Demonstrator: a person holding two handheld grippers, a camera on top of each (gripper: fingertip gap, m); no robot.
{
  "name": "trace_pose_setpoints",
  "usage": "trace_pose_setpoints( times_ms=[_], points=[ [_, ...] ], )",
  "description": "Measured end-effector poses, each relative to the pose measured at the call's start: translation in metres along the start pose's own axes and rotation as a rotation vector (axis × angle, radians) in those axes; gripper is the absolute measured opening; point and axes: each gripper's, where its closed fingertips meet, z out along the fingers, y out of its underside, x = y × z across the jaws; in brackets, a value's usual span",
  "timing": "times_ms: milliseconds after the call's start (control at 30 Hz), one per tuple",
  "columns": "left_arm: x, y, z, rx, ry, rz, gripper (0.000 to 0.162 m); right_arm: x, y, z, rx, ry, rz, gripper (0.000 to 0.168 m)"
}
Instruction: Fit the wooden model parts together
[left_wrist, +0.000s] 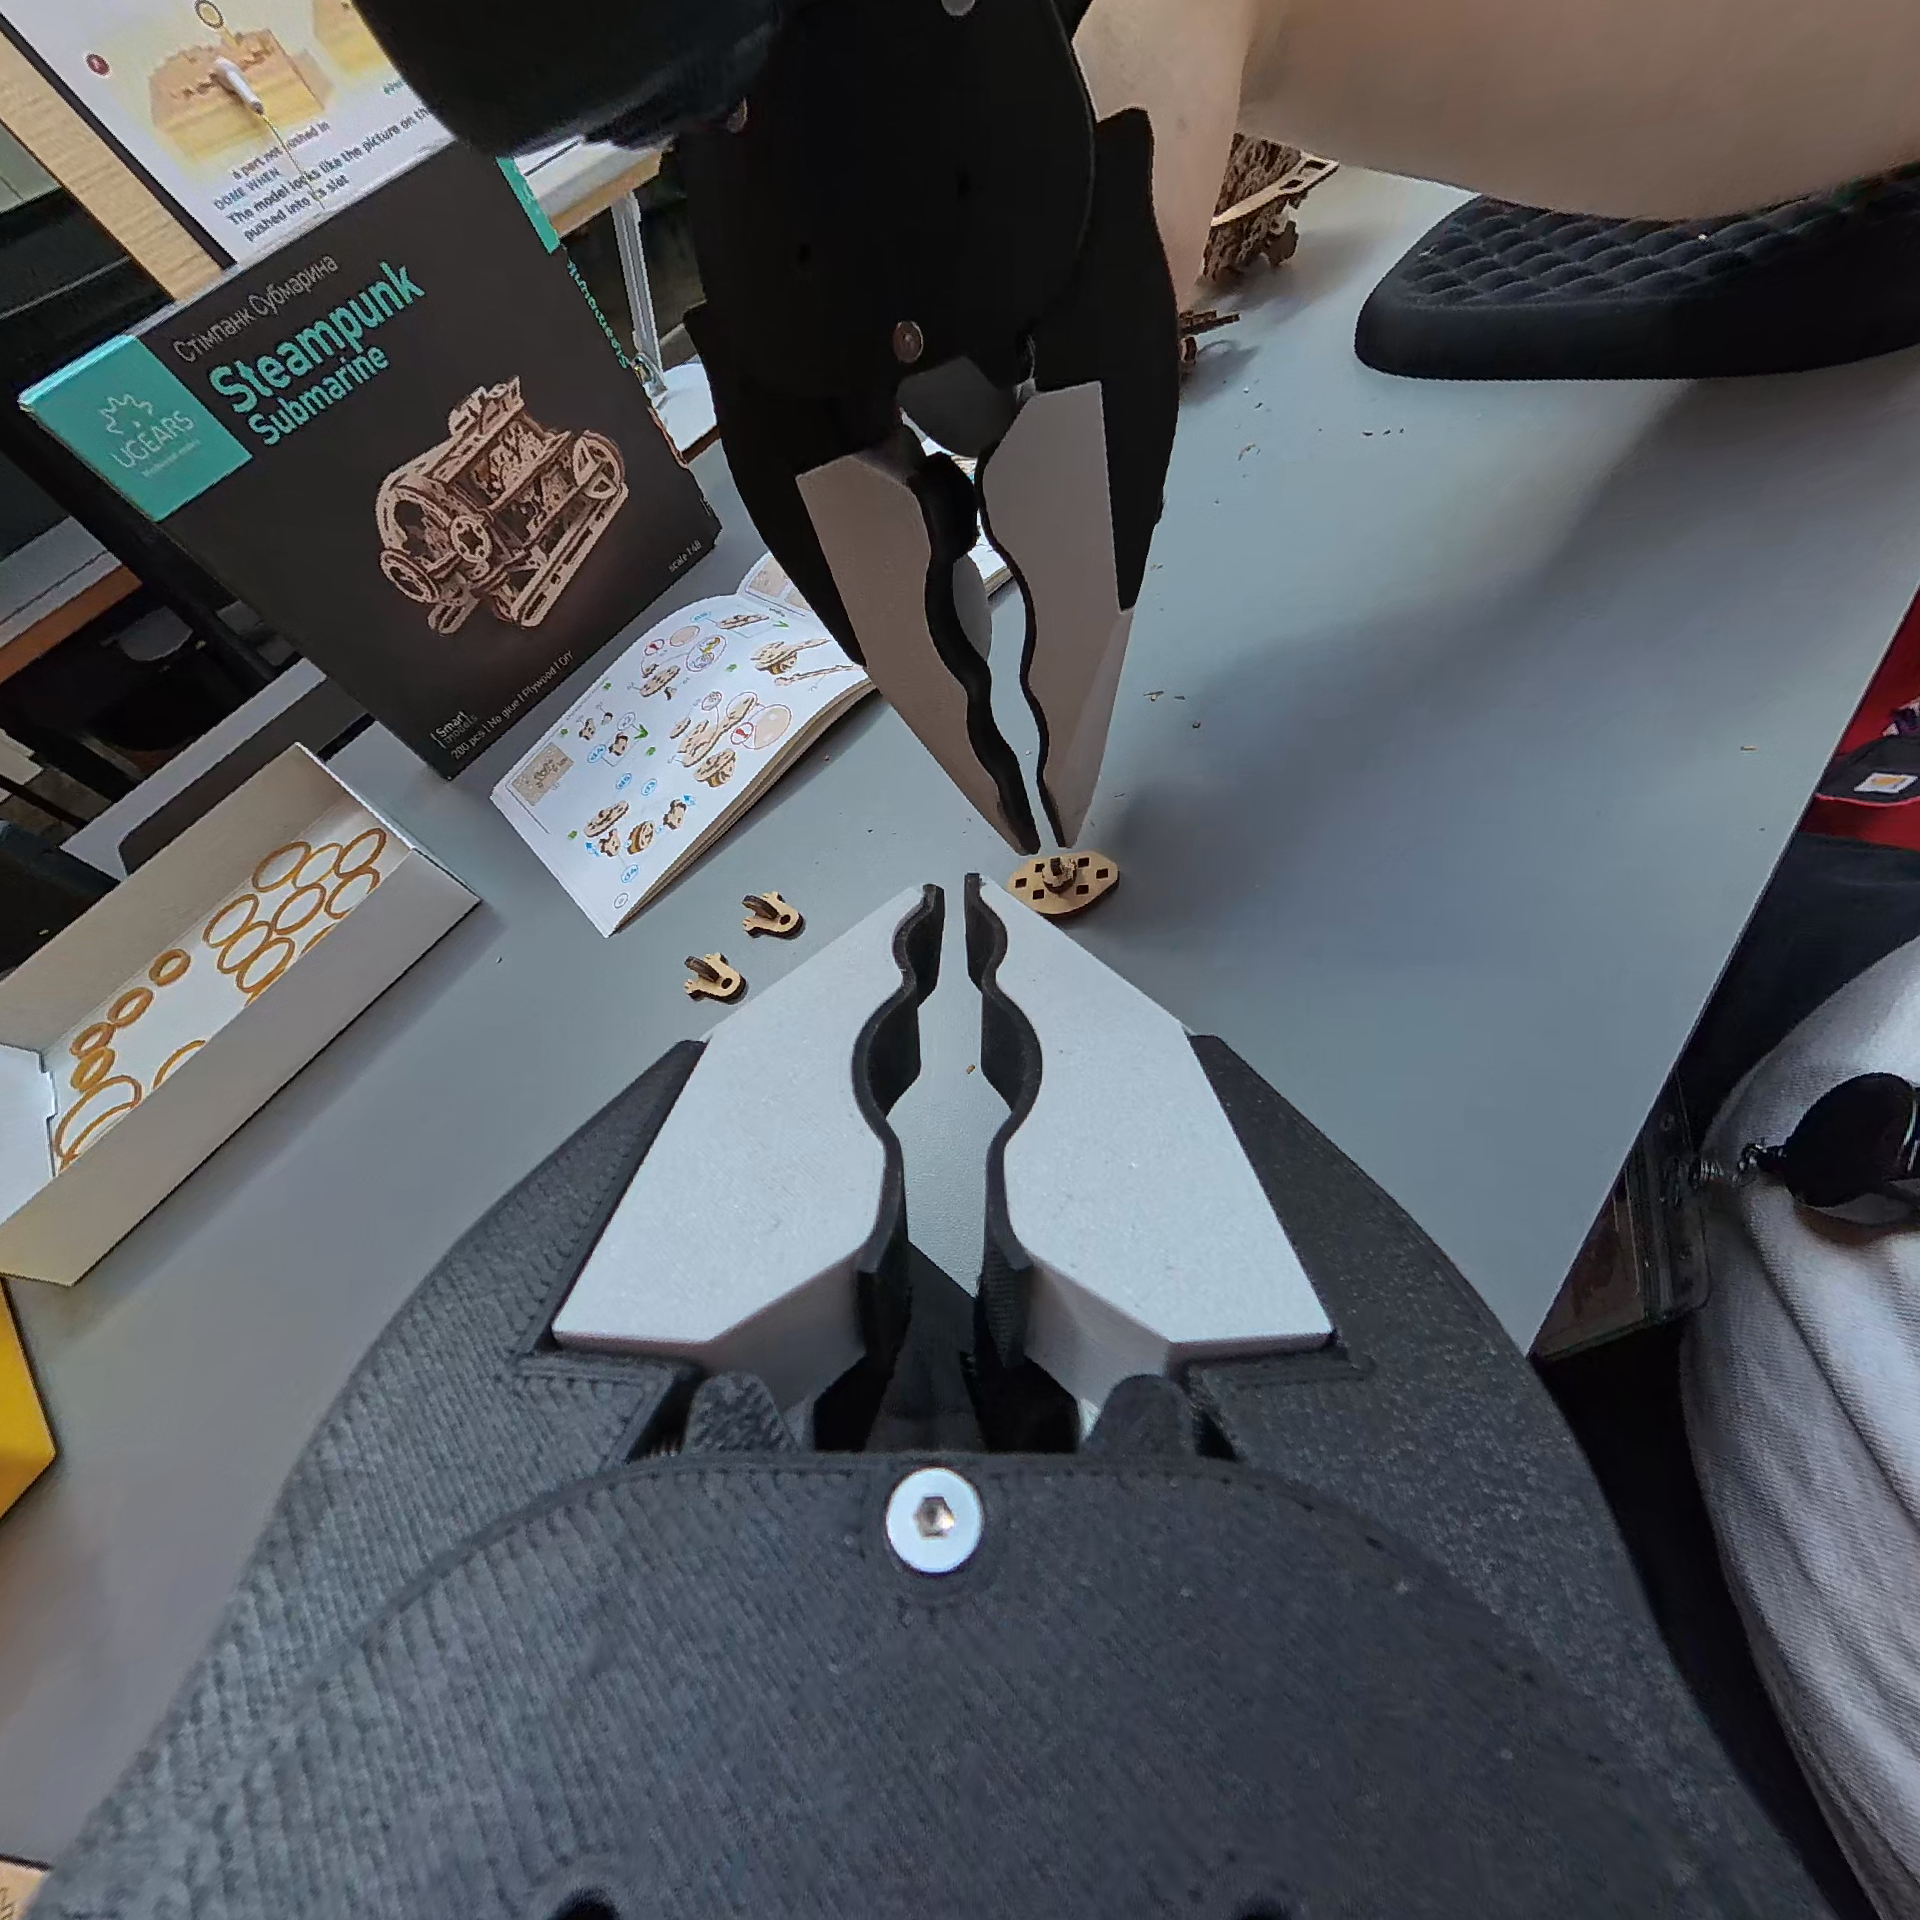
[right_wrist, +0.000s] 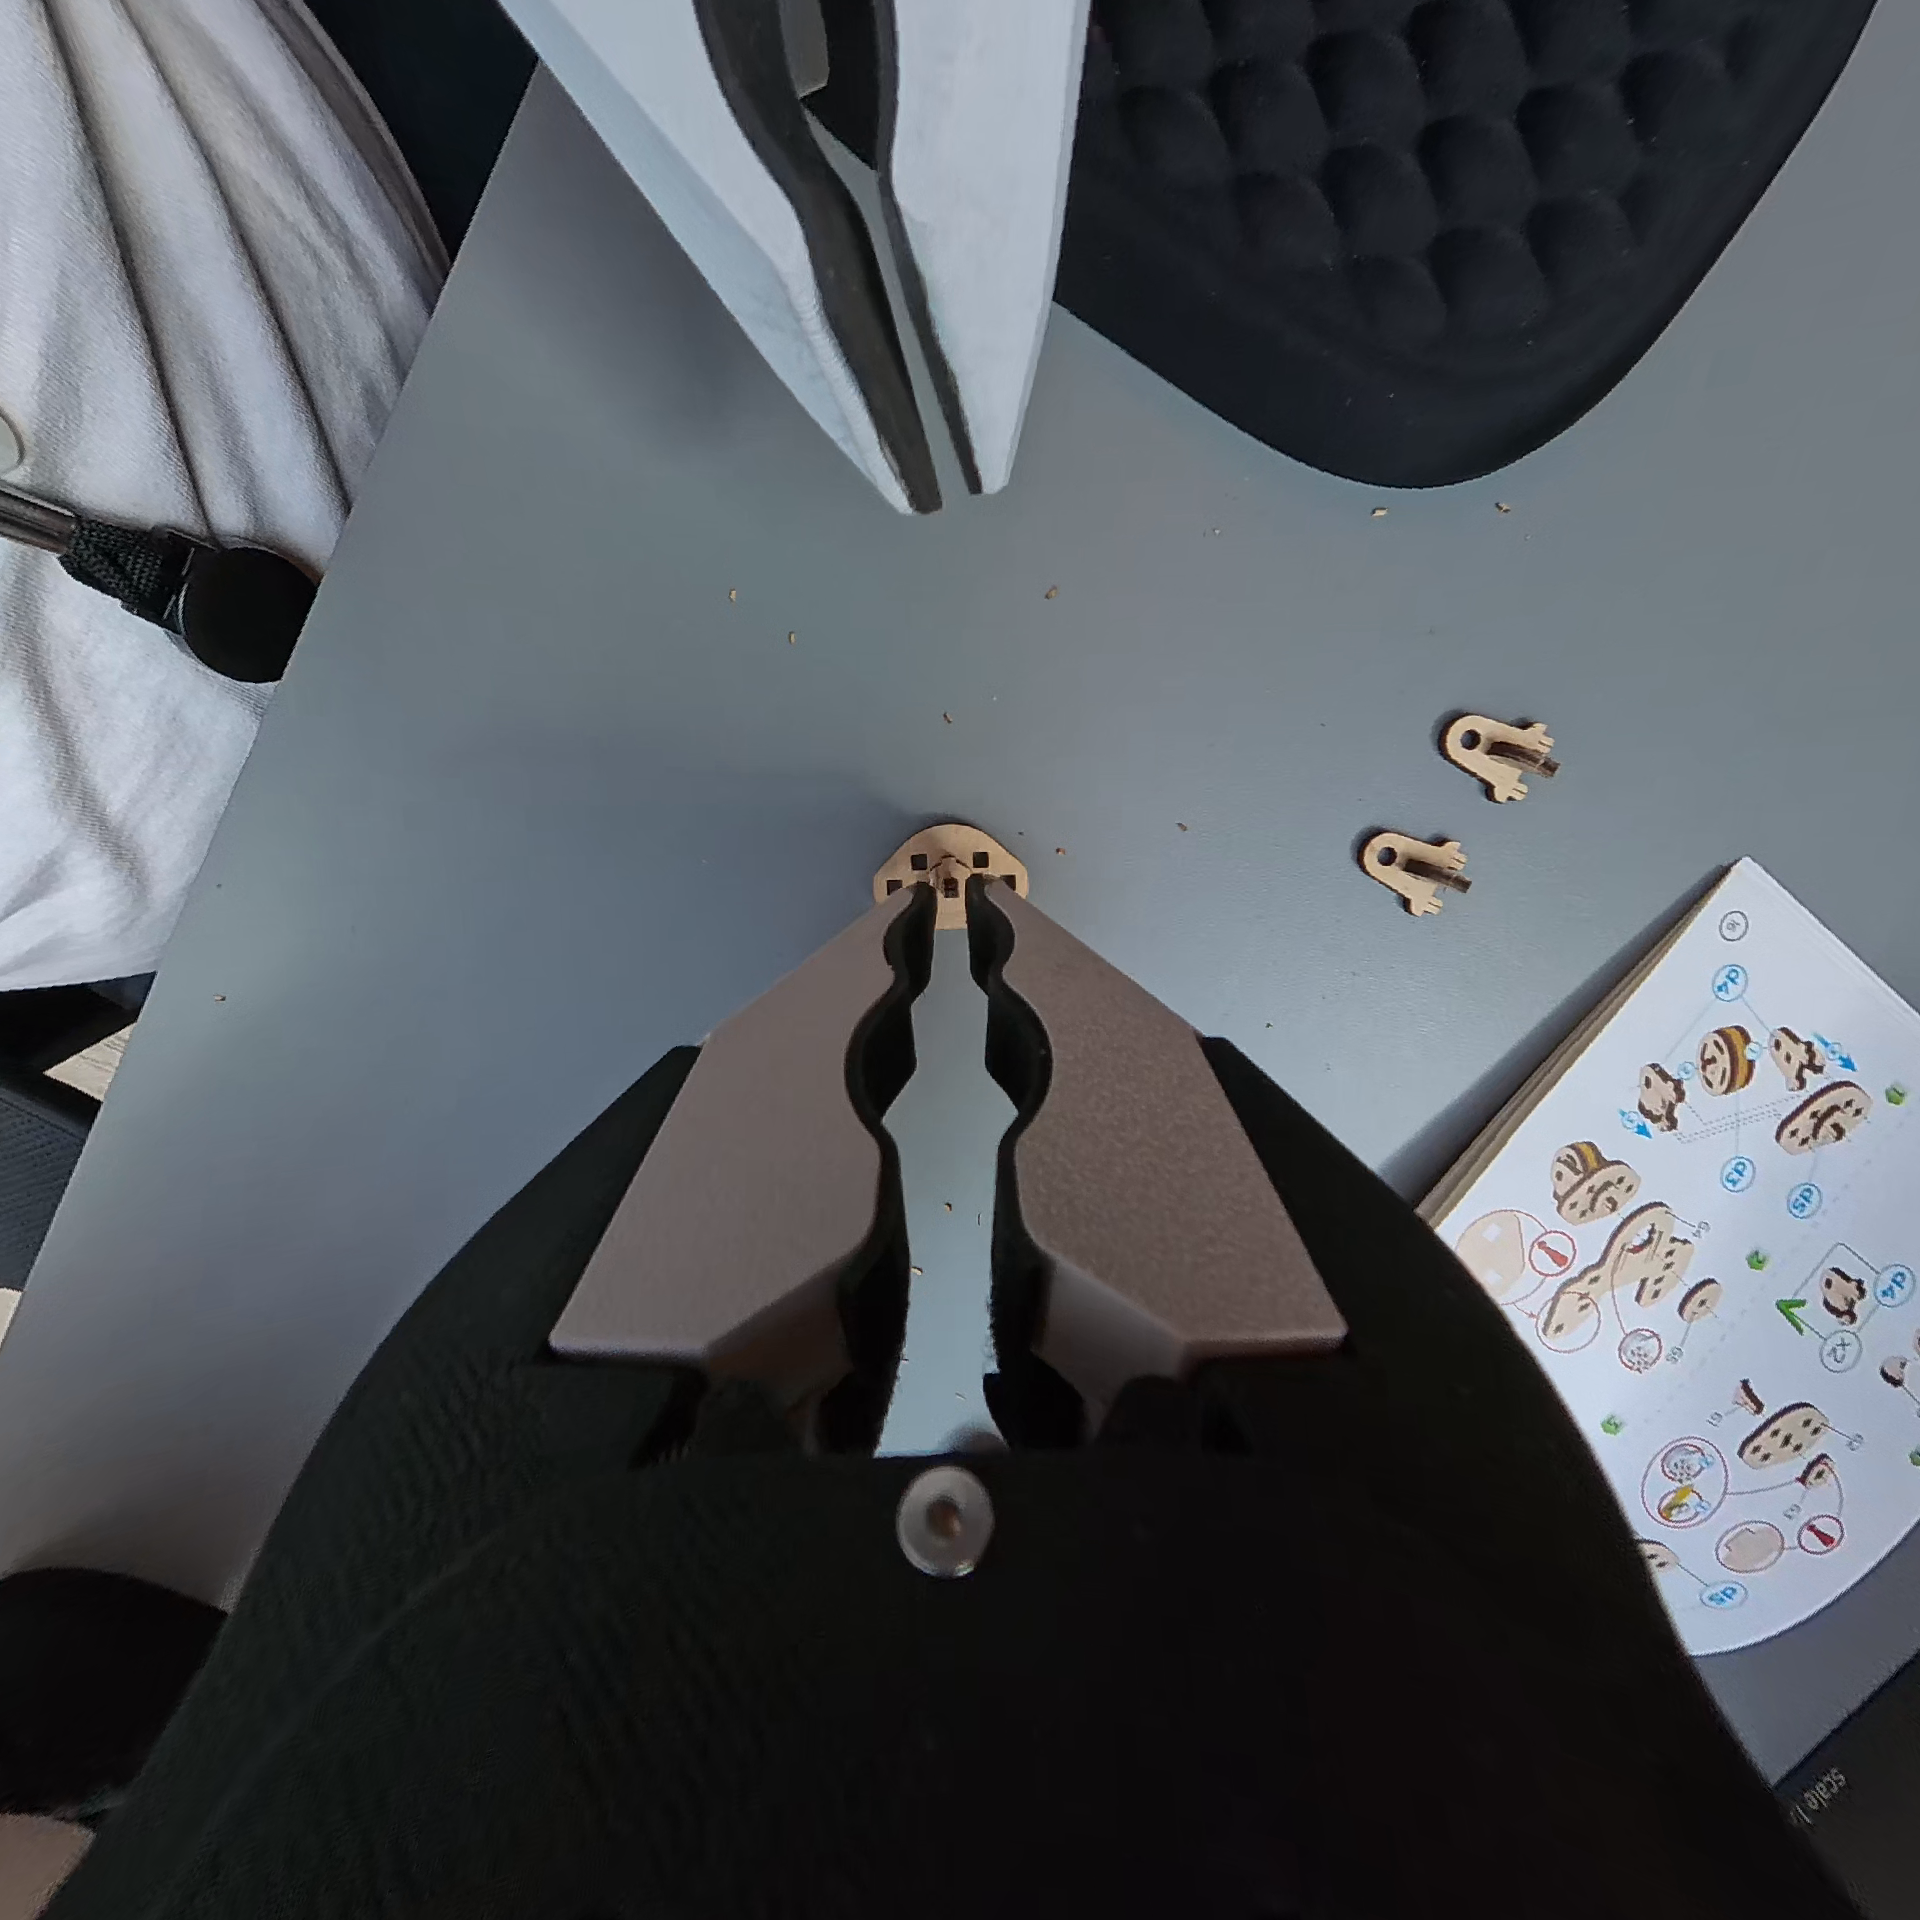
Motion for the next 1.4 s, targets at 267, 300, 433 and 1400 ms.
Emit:
trace_pose_setpoints(
  times_ms=[267, 300, 433, 1400],
  points=[
    [0.0, 0.0, 0.0, 0.001, -0.001, -0.002, 0.002, 0.001, 0.001, 0.004, -0.025, -0.016, 0.006, 0.007],
    [-0.001, 0.001, 0.0, 0.001, -0.001, -0.002, 0.002, 0.001, 0.001, 0.005, -0.028, -0.019, 0.01, 0.007],
    [-0.001, 0.001, -0.001, 0.001, -0.003, -0.003, 0.002, 0.002, 0.004, 0.009, -0.04, -0.019, 0.018, 0.005],
    [0.001, -0.002, 0.0, 0.006, 0.003, 0.002, 0.002, 0.003, 0.016, -0.004, -0.087, 0.019, 0.084, 0.003]
  ],
)
